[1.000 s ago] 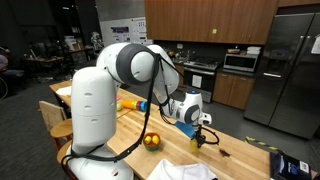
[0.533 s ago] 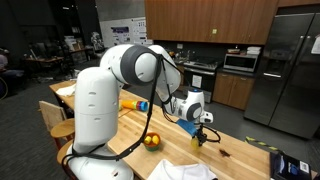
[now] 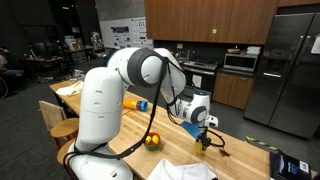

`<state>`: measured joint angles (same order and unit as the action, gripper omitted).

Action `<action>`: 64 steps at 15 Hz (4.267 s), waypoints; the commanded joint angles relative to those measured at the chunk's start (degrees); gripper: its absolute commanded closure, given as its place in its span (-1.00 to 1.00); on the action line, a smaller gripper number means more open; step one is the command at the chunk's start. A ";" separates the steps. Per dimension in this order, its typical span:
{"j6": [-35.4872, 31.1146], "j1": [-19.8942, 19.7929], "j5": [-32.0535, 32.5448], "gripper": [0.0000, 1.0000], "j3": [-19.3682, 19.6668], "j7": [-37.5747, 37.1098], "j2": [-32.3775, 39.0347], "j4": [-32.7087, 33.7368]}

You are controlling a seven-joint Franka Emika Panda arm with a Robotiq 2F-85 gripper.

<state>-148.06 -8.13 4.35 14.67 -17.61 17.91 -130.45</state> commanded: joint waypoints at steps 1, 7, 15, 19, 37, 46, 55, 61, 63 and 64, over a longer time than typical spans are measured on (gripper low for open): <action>0.73 0.29 0.86 0.33 0.97 -0.56 1.98 0.72; 0.13 0.98 1.03 -0.17 1.80 -2.10 3.11 0.20; 0.21 1.42 1.16 -0.17 2.38 -3.07 3.18 0.21; -1.87 6.53 10.61 -0.78 6.73 -8.69 0.33 -2.14; 6.37 1.83 35.04 -1.00 -0.74 -7.25 -26.46 -18.76; 8.31 -2.79 28.65 -1.00 -4.57 -19.90 -28.12 -19.47; 7.28 -10.93 27.21 -1.00 -2.88 -23.16 -29.99 -21.46; 7.28 -10.89 27.16 -1.00 -3.26 -24.02 -30.55 -21.91; 7.28 -10.89 27.16 -1.00 -3.26 -24.05 -30.56 -21.91; 7.28 -10.89 27.16 -1.00 -3.26 -24.06 -30.56 -21.92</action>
<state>-140.80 -17.76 32.00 12.72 -42.05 -12.64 -152.38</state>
